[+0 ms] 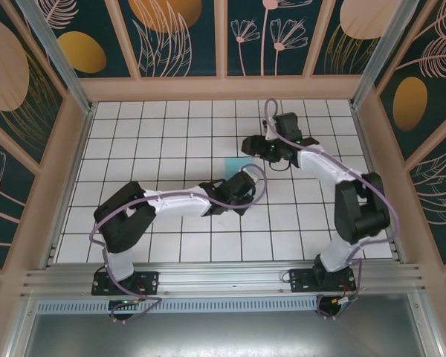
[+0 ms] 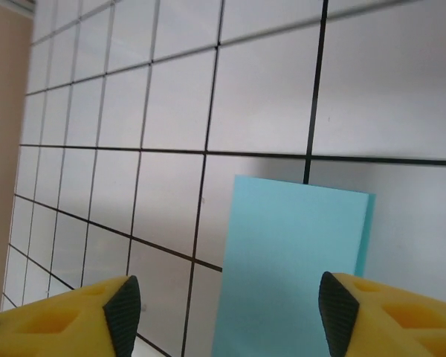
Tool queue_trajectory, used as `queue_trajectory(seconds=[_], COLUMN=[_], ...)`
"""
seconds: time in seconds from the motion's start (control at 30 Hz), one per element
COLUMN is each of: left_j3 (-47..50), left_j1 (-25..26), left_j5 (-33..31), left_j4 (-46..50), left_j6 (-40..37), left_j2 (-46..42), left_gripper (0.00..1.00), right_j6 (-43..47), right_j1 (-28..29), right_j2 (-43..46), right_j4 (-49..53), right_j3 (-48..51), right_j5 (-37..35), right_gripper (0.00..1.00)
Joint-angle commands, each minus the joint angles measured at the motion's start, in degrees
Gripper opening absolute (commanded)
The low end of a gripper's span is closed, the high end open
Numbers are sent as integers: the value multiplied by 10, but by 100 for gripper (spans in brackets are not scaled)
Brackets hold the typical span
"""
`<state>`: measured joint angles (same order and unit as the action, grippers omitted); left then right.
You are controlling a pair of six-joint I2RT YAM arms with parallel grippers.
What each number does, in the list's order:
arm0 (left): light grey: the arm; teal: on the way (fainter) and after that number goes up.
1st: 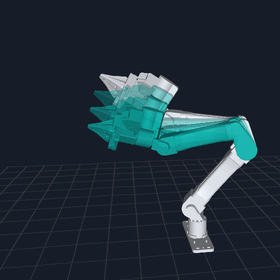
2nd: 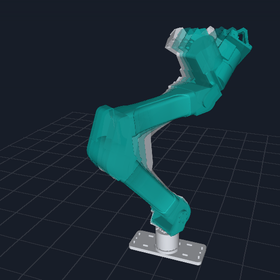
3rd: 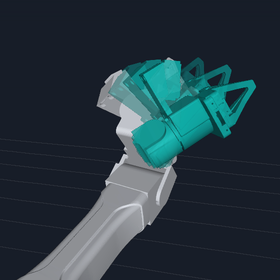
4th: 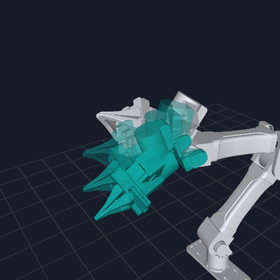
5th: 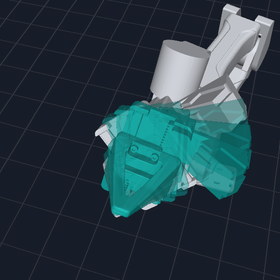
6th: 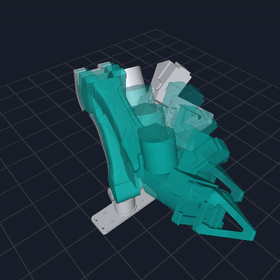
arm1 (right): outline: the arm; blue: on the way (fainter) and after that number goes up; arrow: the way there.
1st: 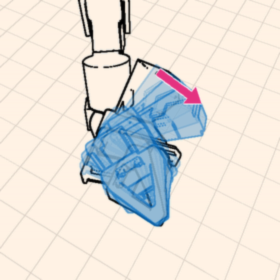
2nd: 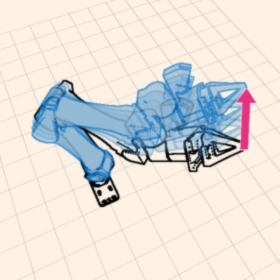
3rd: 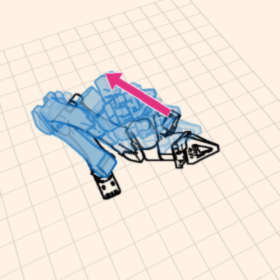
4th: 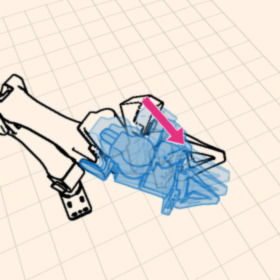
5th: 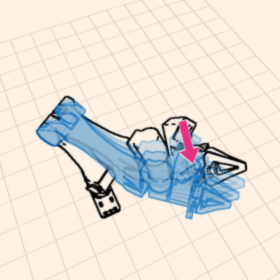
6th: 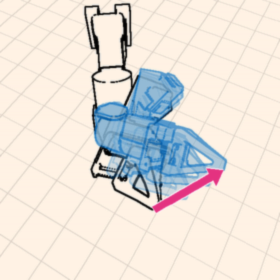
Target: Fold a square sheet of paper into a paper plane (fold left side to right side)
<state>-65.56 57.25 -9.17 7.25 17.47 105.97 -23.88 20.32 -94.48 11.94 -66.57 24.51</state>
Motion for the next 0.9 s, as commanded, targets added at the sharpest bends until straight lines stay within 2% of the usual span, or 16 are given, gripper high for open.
queue_trajectory(seconds=[0.0,0.1,0.2,0.33,0.47,0.53,0.67,0.87], left_j3=[8,11,15,22,32,35,35,28], left_j1=[-29,-48,-66,-84,-95,-100,-106,-107], left_j5=[89,129,163,189,185,182,173,151], left_j4=[-9,-8,-11,-8,-1,0,7,22], left_j6=[41,58,73,91,102,107,110,102], left_j2=[-30,-34,-34,-33,-39,-43,-43,-38], left_gripper=[0,0,0,0,0,0,0,0], right_j6=[9,2,-21,-57,-86,-97,-101,-88], right_j1=[-7,-8,-5,17,49,63,86,91], right_j2=[57,94,121,127,111,98,64,25], right_j4=[-12,-20,-47,-81,-105,-112,-106,-69], right_j3=[49,100,162,227,262,269,261,235], right_j5=[-43,-40,-14,16,22,23,18,8], right_gripper=[72,72,62,42,10,0,0,0])
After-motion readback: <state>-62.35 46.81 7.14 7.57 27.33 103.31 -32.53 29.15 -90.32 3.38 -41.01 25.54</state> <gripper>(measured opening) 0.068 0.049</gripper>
